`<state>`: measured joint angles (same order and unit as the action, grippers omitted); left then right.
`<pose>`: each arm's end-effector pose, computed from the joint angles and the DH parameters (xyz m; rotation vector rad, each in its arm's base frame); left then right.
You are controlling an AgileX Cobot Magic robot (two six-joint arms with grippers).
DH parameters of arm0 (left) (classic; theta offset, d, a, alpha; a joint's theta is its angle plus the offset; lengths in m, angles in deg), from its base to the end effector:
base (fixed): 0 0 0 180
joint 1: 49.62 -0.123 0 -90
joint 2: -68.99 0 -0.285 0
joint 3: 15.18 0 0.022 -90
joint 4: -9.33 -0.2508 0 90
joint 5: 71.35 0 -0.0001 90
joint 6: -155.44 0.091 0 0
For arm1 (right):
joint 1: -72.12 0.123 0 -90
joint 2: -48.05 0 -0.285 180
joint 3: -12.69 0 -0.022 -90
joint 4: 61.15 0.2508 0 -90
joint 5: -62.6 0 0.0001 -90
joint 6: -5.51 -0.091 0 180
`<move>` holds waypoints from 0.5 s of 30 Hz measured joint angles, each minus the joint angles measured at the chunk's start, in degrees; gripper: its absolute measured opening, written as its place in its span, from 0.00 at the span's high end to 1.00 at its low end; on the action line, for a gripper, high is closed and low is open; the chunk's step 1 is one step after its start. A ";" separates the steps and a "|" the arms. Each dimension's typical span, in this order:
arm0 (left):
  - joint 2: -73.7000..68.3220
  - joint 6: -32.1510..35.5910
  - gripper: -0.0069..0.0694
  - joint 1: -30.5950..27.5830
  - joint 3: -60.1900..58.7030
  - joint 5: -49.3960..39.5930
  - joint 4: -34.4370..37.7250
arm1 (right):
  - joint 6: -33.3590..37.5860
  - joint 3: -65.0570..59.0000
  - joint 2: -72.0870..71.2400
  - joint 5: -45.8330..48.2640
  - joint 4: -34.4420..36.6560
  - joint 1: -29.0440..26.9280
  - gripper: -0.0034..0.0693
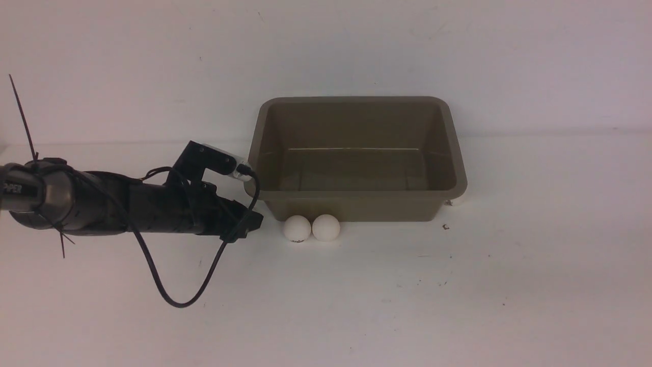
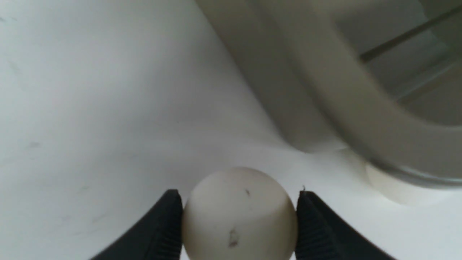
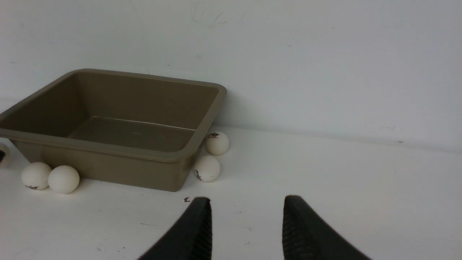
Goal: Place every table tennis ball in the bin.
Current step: Use the left arm to clamp the table tennis ball closest to it
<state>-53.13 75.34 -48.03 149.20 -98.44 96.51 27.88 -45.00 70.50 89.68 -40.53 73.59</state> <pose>0.3881 -0.0523 0.1323 0.5084 2.3038 -0.4751 0.0660 0.0163 0.2720 -0.1977 1.8324 0.1195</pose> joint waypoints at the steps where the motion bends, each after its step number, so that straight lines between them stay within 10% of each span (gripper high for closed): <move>1: 1.95 -3.20 0.45 -0.54 -0.21 -0.06 -3.45 | 0.00 0.00 0.00 0.00 0.00 0.00 0.59; 8: 16.07 -18.16 0.45 -2.72 -0.33 -1.11 -18.30 | 0.00 0.00 0.00 -0.07 0.05 0.00 0.59; 15: 19.82 -12.60 0.45 0.87 3.50 -10.60 -13.04 | 0.00 0.00 0.00 -0.08 0.18 0.00 0.59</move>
<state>-33.31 62.74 -47.17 152.69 -109.05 83.47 27.88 -45.00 70.50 89.60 -40.36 73.59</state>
